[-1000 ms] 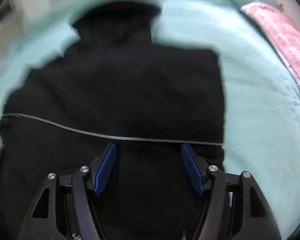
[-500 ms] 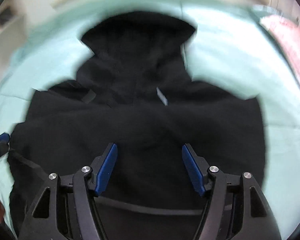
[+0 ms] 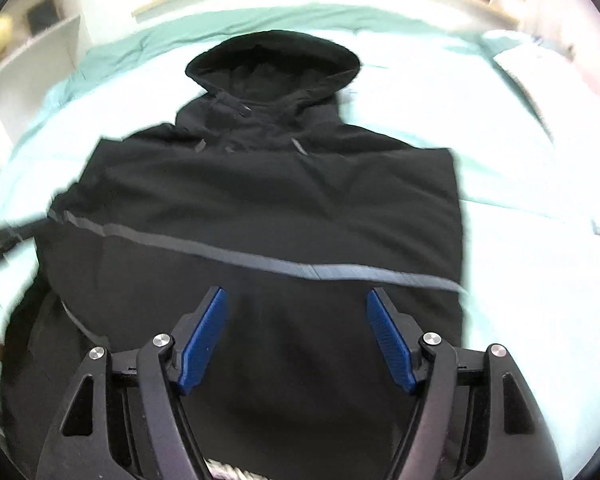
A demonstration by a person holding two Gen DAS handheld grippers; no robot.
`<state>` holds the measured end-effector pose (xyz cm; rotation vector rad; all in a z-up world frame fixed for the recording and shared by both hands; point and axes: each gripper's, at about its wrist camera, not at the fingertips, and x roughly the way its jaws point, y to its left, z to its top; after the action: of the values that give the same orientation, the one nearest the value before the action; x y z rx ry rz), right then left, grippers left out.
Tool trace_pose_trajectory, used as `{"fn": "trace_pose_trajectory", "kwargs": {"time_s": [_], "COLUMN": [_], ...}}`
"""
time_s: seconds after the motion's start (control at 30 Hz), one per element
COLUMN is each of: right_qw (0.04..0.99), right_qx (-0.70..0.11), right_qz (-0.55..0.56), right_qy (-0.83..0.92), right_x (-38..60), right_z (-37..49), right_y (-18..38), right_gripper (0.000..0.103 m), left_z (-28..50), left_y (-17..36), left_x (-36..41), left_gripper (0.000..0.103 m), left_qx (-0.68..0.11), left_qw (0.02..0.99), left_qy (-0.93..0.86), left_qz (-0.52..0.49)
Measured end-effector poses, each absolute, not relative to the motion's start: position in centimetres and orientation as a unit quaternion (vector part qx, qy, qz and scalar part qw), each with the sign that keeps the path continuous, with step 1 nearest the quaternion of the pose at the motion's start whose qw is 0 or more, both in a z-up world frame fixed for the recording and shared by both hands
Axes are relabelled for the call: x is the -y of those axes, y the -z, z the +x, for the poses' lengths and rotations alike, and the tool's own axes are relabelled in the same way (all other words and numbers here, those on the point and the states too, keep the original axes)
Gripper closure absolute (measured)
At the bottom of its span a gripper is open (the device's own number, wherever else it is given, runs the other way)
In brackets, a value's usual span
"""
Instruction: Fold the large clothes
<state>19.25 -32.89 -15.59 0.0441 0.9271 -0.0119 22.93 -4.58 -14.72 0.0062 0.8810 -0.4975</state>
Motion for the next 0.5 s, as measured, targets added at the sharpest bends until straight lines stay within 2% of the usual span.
{"fn": "trace_pose_trajectory", "kwargs": {"time_s": [0.13, 0.23, 0.3, 0.5], "right_qw": [0.872, 0.852, 0.850, 0.852], "right_qx": [-0.487, -0.519, -0.519, -0.520], "right_qz": [-0.004, 0.061, 0.088, 0.062], "right_qy": [0.054, 0.034, 0.025, -0.011], "right_x": [34.1, 36.5, 37.5, 37.2], "right_z": [16.8, 17.2, 17.1, 16.4], "right_y": [18.8, 21.3, 21.4, 19.5], "right_gripper": [0.029, 0.029, 0.029, 0.026], "left_z": [24.8, 27.2, 27.6, 26.1], "left_y": [17.6, 22.1, 21.9, 19.6], "left_x": [4.1, 3.8, 3.8, 3.3], "left_gripper": [0.086, 0.089, 0.089, 0.090], "left_qx": [-0.469, -0.533, -0.537, -0.507], "left_qw": [0.859, 0.823, 0.821, 0.831], "left_qy": [0.203, 0.186, 0.185, 0.228], "left_qz": [-0.020, -0.058, -0.063, -0.037]}}
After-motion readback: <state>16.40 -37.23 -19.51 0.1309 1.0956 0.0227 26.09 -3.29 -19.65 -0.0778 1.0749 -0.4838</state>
